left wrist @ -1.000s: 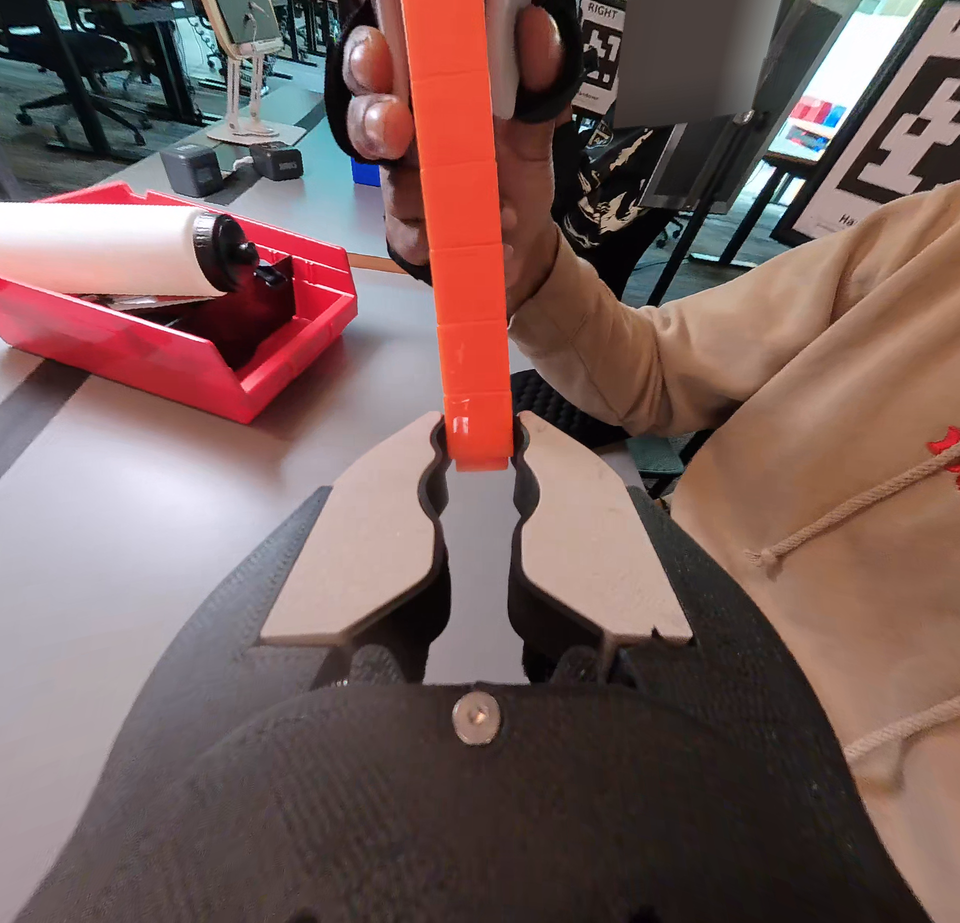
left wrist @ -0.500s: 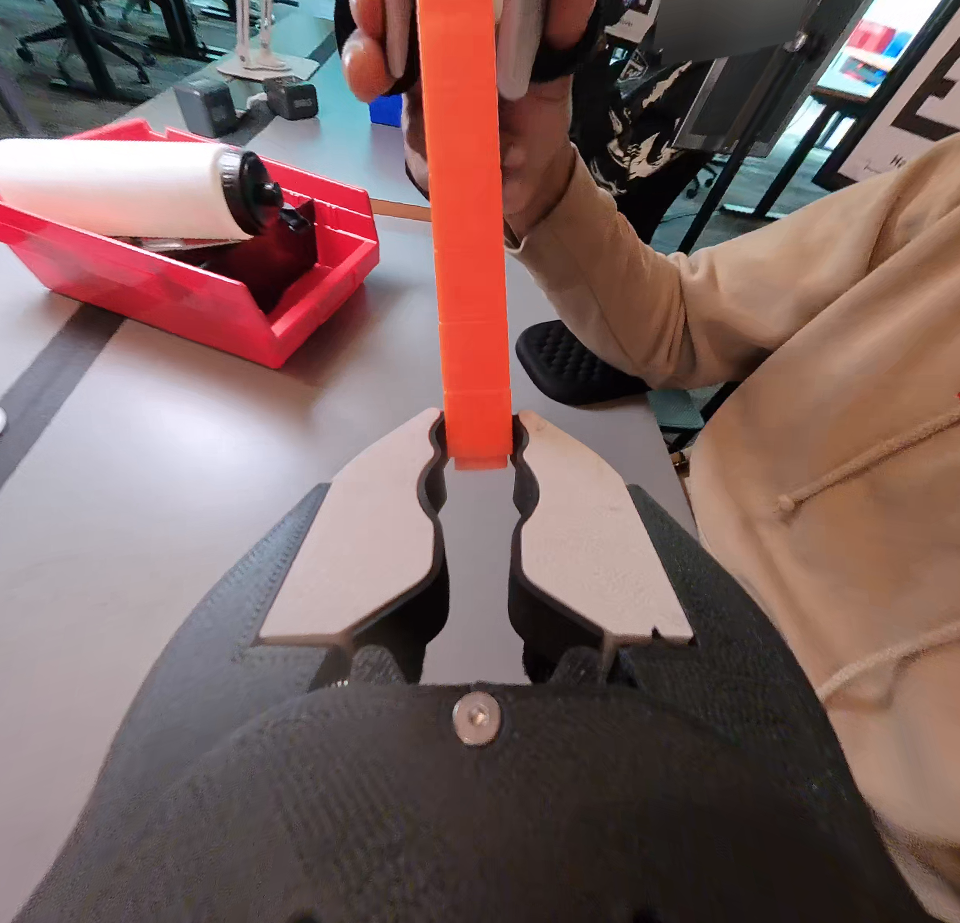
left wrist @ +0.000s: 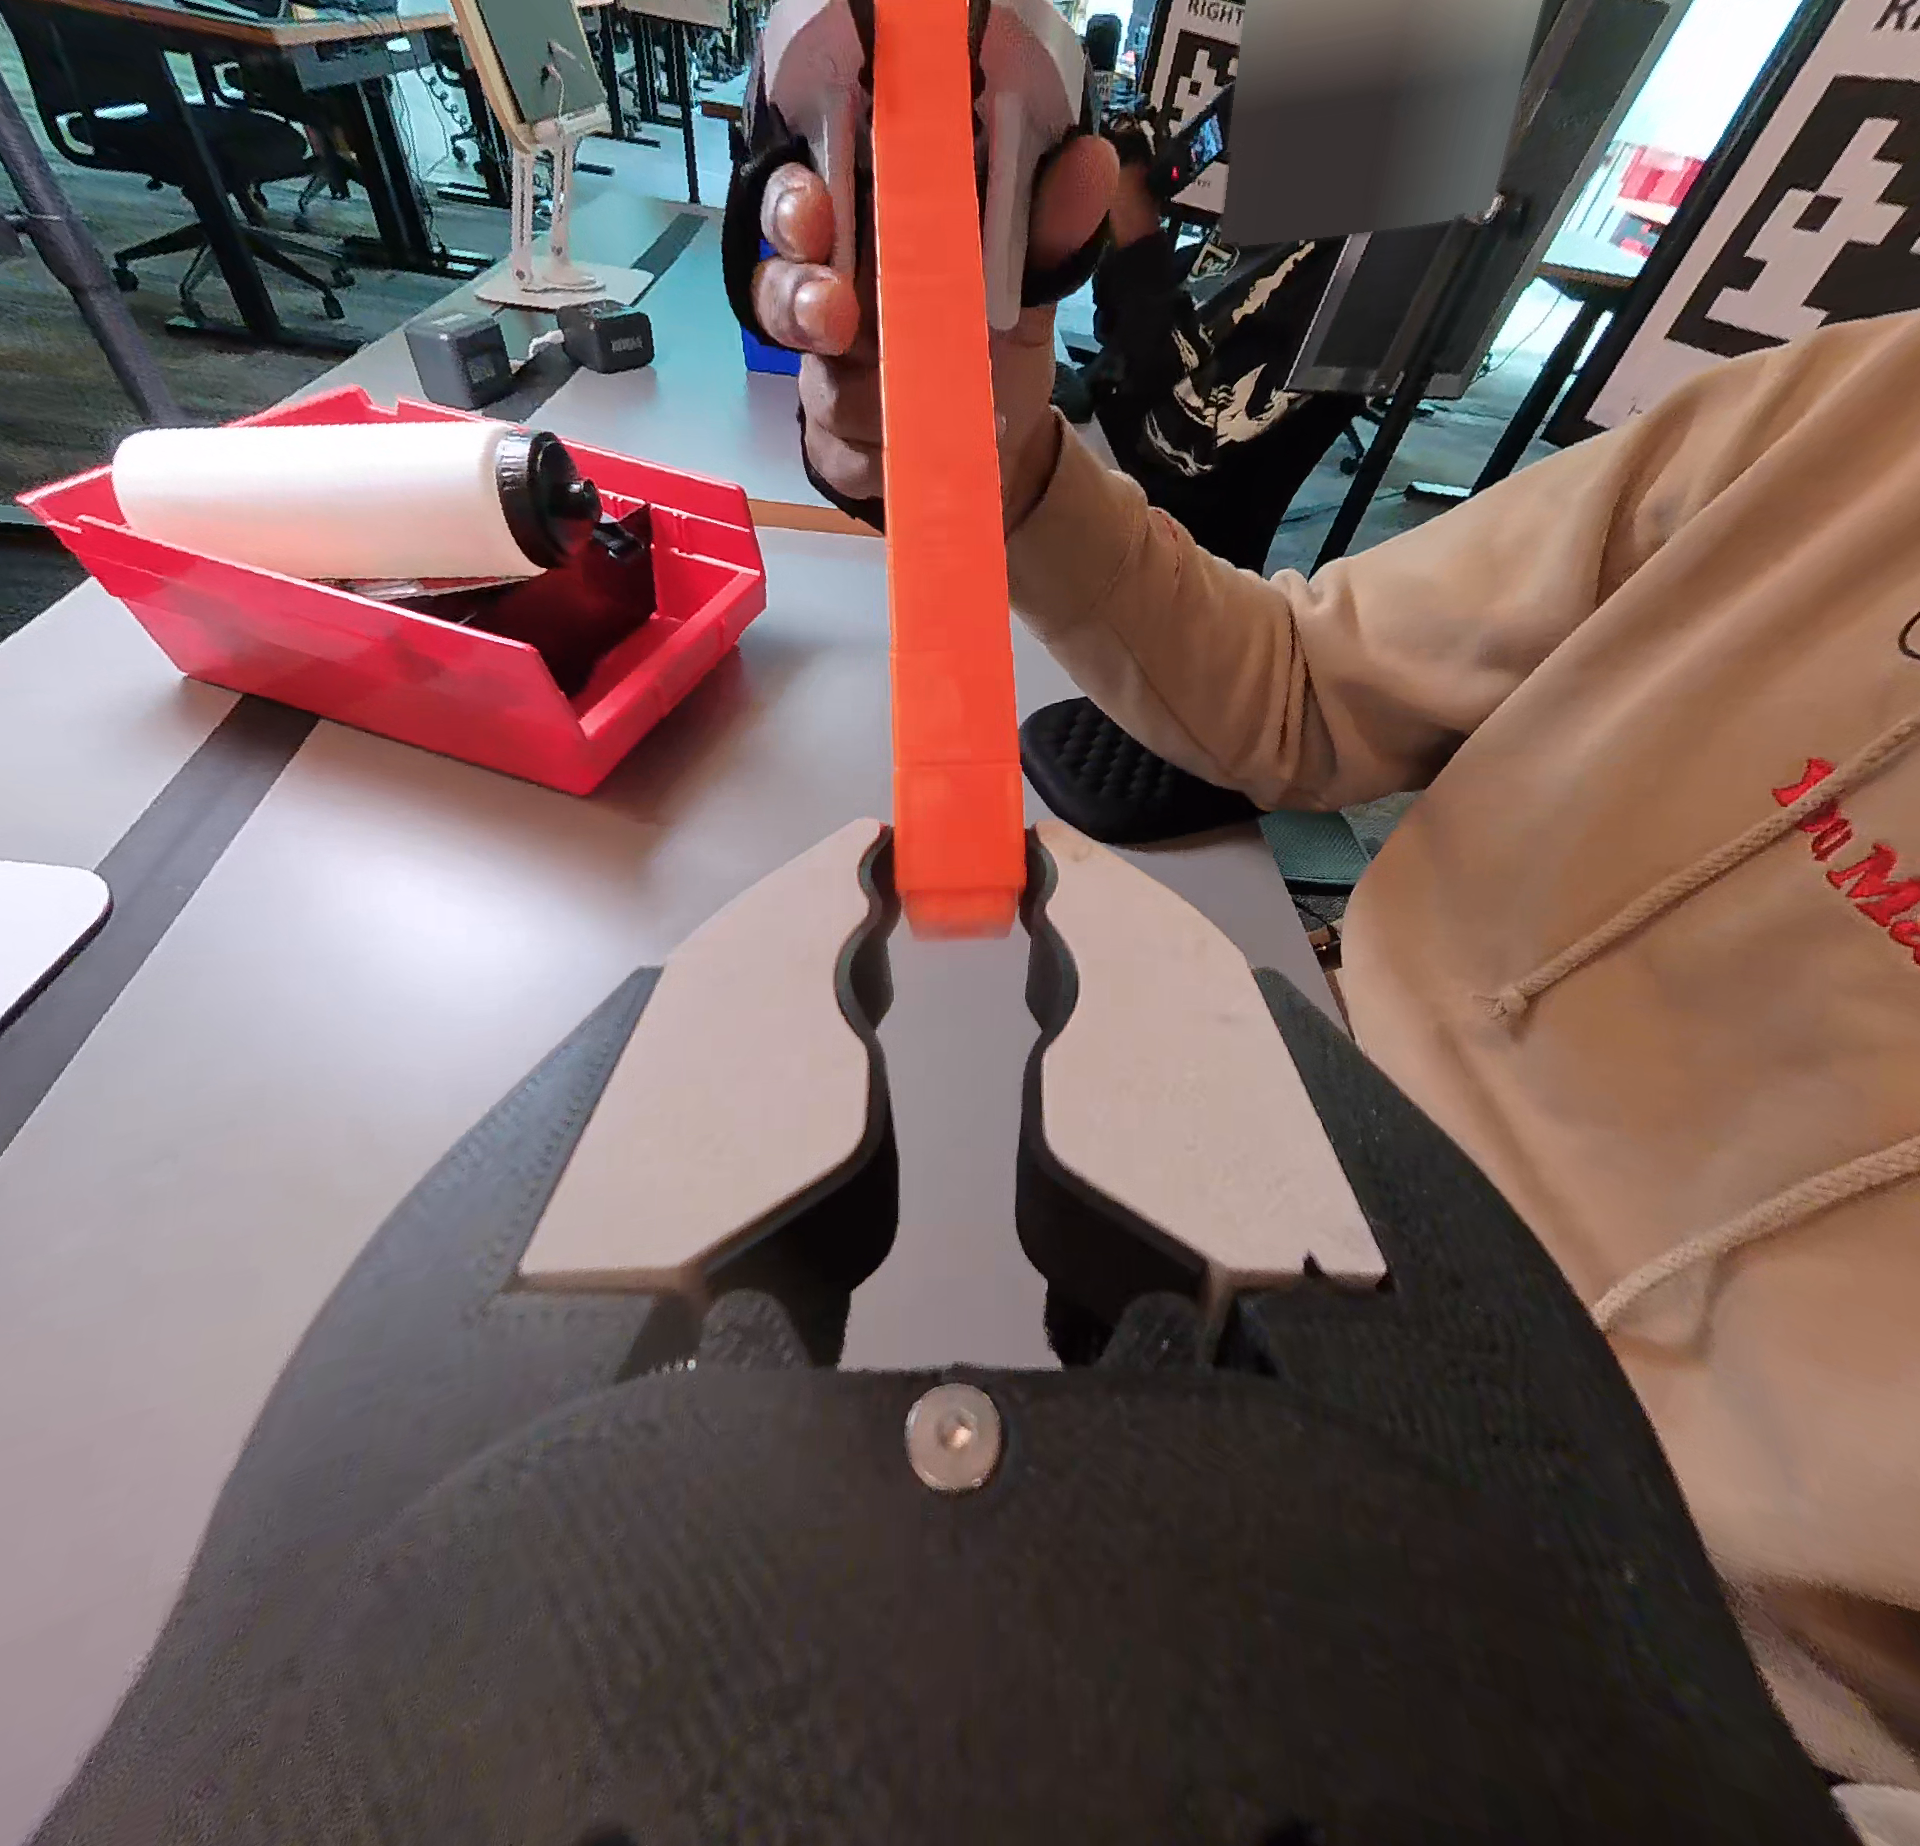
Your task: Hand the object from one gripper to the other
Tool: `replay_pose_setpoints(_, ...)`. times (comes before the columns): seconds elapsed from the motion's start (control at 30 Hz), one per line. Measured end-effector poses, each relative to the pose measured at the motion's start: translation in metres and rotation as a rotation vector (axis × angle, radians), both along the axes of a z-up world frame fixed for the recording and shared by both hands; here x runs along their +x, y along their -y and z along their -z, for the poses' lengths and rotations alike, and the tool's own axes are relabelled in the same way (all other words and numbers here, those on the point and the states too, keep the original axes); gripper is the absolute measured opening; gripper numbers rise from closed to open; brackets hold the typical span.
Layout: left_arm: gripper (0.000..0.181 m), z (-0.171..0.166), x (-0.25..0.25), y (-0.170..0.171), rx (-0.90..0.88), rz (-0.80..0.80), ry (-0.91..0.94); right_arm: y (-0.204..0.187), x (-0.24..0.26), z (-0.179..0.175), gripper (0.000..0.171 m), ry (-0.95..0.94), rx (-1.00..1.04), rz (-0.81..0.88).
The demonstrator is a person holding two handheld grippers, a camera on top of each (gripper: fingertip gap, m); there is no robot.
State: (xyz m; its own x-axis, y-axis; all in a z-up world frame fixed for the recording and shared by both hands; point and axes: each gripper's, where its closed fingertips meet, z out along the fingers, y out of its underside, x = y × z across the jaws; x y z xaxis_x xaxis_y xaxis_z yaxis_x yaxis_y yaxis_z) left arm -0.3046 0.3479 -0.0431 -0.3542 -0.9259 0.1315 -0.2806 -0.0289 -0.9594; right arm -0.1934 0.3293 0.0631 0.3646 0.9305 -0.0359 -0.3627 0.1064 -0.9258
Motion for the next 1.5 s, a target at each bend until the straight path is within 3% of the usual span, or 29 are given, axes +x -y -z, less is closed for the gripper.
replay_pose_setpoints(0.17, 0.022, -0.009, -0.003, -0.001, -0.049, -0.003, 0.021, -0.008, 0.003, 0.003, 0.024, -0.074, -0.074, -0.033)
replay_pose_setpoints(0.43, 0.023, 0.006, -0.013, -0.003, -0.046, 0.010, -0.066, -0.020, -0.008, 0.025, 0.024, -0.039, -0.161, -0.096)
replay_pose_setpoints(0.6, 0.022, -0.008, -0.018, -0.022, -0.087, -0.056, 0.039, -0.023, -0.011, 0.033, 0.024, 0.016, -0.167, -0.072)
replay_pose_setpoints(0.77, 0.022, -0.024, -0.031, -0.028, -0.077, -0.097, 0.094, -0.024, -0.026, 0.058, 0.027, 0.277, -0.111, 0.031)
replay_pose_setpoints(0.9, 0.022, -0.036, -0.032, -0.029, -0.103, -0.117, 0.144, -0.020, -0.053, 0.109, 0.025, 0.631, -0.072, 0.049)
replay_pose_setpoints(1.07, 0.022, -0.029, -0.020, -0.026, -0.044, -0.151, 0.094, -0.032, -0.086, 0.166, 0.037, 0.825, -0.116, 0.039)
replay_pose_setpoints(1.37, 0.022, -0.016, 0.006, 0.008, 0.077, -0.096, -0.001, -0.018, -0.109, 0.127, 0.047, 0.644, -0.060, 0.017)
replay_pose_setpoints(1.43, 0.022, -0.012, 0.013, 0.013, 0.090, -0.095, -0.014, -0.016, -0.117, 0.127, 0.039, 0.627, -0.047, 0.009)
replay_pose_setpoints(1.47, 0.022, -0.013, 0.016, 0.013, 0.090, -0.102, 0.001, -0.014, -0.119, 0.125, 0.024, 0.612, -0.033, 0.002)
replay_pose_setpoints(1.5, 0.022, -0.018, 0.018, 0.013, 0.084, -0.108, 0.040, -0.015, -0.119, 0.123, 0.024, 0.596, -0.034, 0.009)
